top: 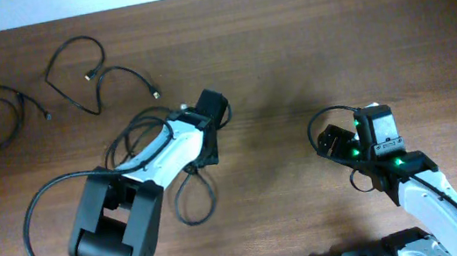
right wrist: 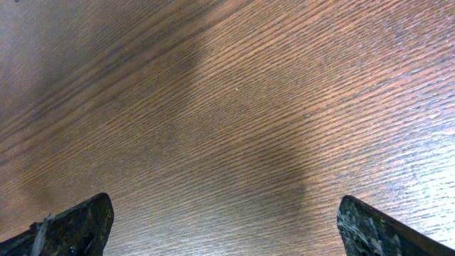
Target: Untangle cables
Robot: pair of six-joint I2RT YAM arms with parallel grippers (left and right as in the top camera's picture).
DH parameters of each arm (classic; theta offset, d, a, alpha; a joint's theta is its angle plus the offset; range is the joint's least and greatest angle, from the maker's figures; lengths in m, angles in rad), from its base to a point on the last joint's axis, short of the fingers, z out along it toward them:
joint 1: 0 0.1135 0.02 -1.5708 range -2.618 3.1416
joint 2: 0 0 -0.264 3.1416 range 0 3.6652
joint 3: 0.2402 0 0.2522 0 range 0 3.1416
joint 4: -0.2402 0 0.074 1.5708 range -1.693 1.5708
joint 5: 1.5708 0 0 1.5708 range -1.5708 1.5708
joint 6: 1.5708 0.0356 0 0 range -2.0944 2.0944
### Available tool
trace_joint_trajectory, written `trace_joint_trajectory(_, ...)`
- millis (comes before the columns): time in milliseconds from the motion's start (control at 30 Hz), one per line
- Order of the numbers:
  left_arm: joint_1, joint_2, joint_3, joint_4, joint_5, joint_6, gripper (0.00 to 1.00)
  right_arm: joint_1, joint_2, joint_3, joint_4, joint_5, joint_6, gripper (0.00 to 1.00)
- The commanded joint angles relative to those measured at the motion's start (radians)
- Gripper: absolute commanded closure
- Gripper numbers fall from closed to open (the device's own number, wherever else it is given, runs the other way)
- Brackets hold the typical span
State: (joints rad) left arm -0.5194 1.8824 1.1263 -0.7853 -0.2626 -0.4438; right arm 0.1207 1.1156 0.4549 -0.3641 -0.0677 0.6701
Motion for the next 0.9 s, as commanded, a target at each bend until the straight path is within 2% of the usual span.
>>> trace_joint_trajectory(0, 0.096, 0.02, 0.0, -0.037, -0.082, -0.146, 1.0, 0.003, -0.002, 0.002, 0.001, 0.013, -0.007, 0.01)
trace_joint_trajectory(100, 0.22, 0.02, 0.0, -0.135, -0.085, -0.399, 1.0, 0.003, -0.002, 0.002, 0.001, 0.013, -0.007, 0.01)
trace_joint_trajectory(167, 0.312, 0.02, 0.0, -0.197, -0.085, -0.665, 1.0, 0.003, -0.002, 0.002, 0.001, 0.013, -0.007, 0.01)
trace_joint_trajectory(267, 0.436, 0.02, 0.0, -0.191, -0.106, -0.792, 1.0, 0.003, -0.002, 0.002, 0.001, 0.013, -0.007, 0.01)
trace_joint_trajectory(367, 0.607, 0.02, 0.001, -0.147, -0.124, -0.773, 1.0, 0.003, -0.002, 0.002, 0.001, 0.013, -0.007, 0.01)
trace_joint_trajectory(533, 0.898, 0.02, 0.001, 0.1, -0.123, -0.5, 1.0, 0.003, -0.002, 0.002, 0.001, 0.013, -0.007, 0.01)
trace_joint_trajectory(633, 0.995, 0.02, 0.006, 0.255, -0.123, -0.35, 1.0, 0.003, -0.002, 0.002, 0.001, 0.013, -0.007, 0.01)
trace_joint_trajectory(733, 1.081, 0.02, 0.079, 0.31, -0.12, -0.349, 1.0, 0.003, -0.002, 0.002, 0.001, 0.013, -0.007, 0.01)
trace_joint_trajectory(867, 1.125, 0.019, 0.194, 0.291, -0.063, -0.347, 1.0, 0.003, -0.002, 0.002, 0.001, 0.013, -0.007, 0.01)
